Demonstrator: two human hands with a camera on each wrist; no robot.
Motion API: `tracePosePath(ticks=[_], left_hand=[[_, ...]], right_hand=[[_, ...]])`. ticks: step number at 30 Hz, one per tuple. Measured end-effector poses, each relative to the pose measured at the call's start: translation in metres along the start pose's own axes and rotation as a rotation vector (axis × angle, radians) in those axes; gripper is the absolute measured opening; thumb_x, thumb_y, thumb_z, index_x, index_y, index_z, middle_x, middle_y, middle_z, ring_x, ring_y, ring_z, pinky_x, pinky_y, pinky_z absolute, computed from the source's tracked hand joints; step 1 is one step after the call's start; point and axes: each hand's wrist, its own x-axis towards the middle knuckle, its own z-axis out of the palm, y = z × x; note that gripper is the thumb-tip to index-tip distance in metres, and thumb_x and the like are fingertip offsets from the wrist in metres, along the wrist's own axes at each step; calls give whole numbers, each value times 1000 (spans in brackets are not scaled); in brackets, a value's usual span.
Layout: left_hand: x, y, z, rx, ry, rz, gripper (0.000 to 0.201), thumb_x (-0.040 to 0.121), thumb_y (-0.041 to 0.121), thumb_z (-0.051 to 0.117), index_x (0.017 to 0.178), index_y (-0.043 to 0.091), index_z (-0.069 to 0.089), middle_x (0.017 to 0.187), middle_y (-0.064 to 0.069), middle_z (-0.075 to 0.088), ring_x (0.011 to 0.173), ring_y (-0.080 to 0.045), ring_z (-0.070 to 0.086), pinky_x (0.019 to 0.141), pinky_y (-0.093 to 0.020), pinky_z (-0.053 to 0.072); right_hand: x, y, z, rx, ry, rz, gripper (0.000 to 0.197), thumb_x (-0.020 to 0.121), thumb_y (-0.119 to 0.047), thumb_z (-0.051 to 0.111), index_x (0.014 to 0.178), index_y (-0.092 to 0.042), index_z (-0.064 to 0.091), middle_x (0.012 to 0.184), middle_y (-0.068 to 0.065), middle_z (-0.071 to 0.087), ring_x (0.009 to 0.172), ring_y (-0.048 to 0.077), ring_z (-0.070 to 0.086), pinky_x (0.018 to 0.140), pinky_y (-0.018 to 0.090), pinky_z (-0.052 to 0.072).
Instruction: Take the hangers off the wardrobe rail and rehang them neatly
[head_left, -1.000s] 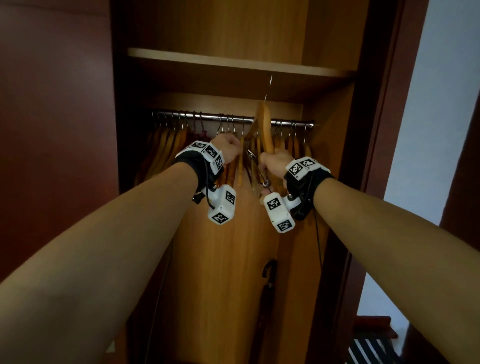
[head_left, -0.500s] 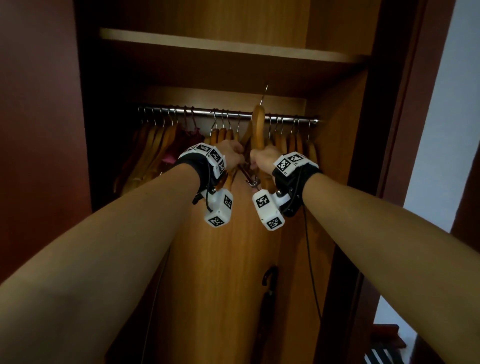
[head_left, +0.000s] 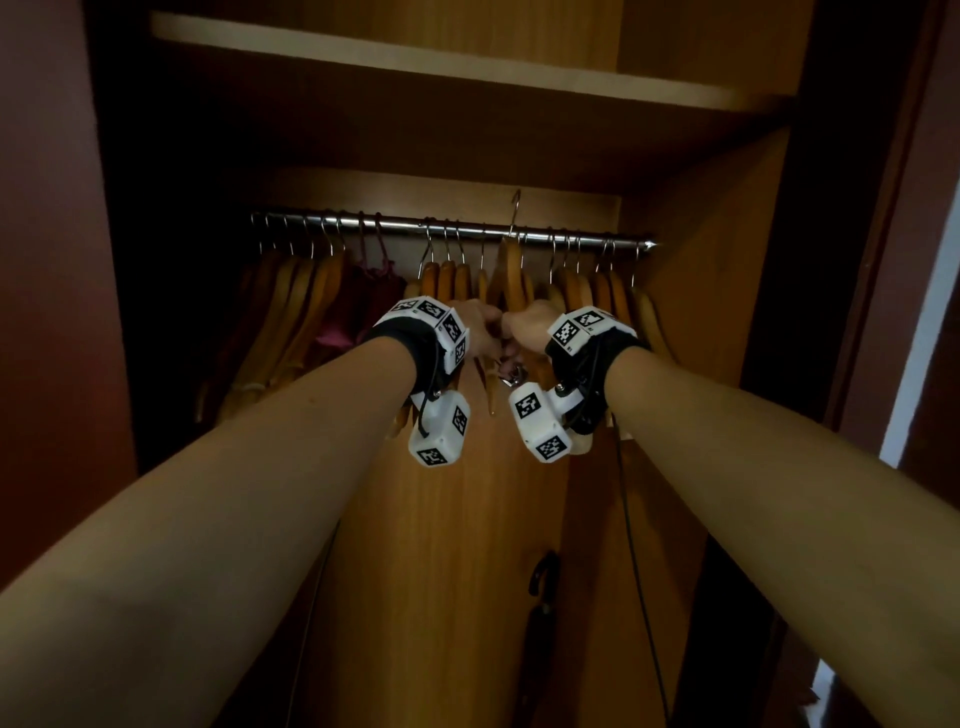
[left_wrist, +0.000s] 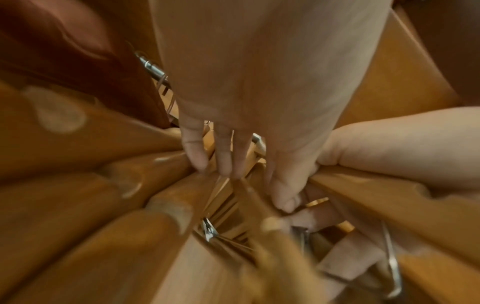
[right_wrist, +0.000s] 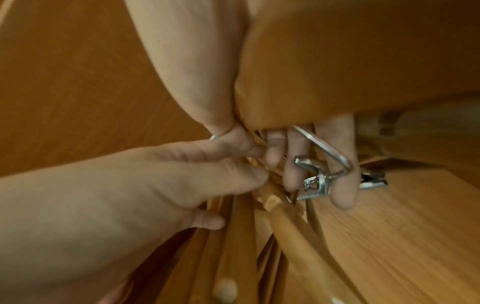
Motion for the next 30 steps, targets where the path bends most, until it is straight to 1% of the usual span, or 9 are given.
tracePosePath(ticks=[3,6,16,19,21,22,25,27,30], left_hand=[[2,-10,1,-13,-31,26,55,78,58,59,128,36,57,146,3,42,133,-22,36,117,-45,20],[5,-18,4,-67,-43,59,37,90,37,62,126,26,62,125,4,58,121,-17,50,105,-35,36],[5,-38,4,-155,-59,88,45,91,41,61,132,25,56,133,1,54,118,-19,51,95,-28,40],[5,-40,4,-176,-47,83,51,91,40,60,140,28,48,140,1,48,124,-20,48,94,-26,36],[6,-43,5,-197,-34,69,60,91,40,61,145,28,39,142,-1,47,124,-20,48,96,-27,37],[6,-43,6,-221,-30,65,62,90,39,62,146,26,38,140,-2,49,120,-19,51,93,-26,39],[4,-47,9,-251,-3,54,56,89,38,63,139,23,43,124,1,55,101,-15,51,82,-25,37],[5,-48,12,-228,18,37,48,89,40,61,133,23,48,122,0,56,102,-16,50,84,-25,34],[4,-49,16,-165,60,42,45,90,42,56,131,23,53,131,-2,53,122,-21,46,89,-26,23]], right_hand=[[15,4,10,0,-11,11,19,92,-13,54,98,2,63,98,20,71,90,35,70,90,45,55],[28,4,18,-14,-17,25,27,93,-13,53,108,6,63,105,23,70,98,38,68,93,47,54],[36,8,24,-227,-85,10,17,92,-12,50,86,0,62,92,19,73,88,32,72,89,42,57],[27,6,25,-344,-100,-2,17,93,-15,52,94,-1,60,98,14,70,80,28,69,76,36,58],[21,4,25,-484,-115,-19,18,97,-19,50,97,-5,60,88,8,63,64,19,56,57,24,47],[19,2,25,-550,-118,-40,18,98,-21,48,99,-7,59,84,7,59,63,18,53,57,24,43],[15,-3,27,-700,-54,-166,18,92,-36,48,95,-21,57,95,9,58,89,27,60,82,35,49],[15,-6,29,-779,92,-258,32,83,-43,51,108,-23,55,115,12,54,115,34,53,105,46,39],[9,-10,31,-805,251,-350,44,88,-31,57,127,-10,51,121,13,53,116,31,50,107,39,30]])
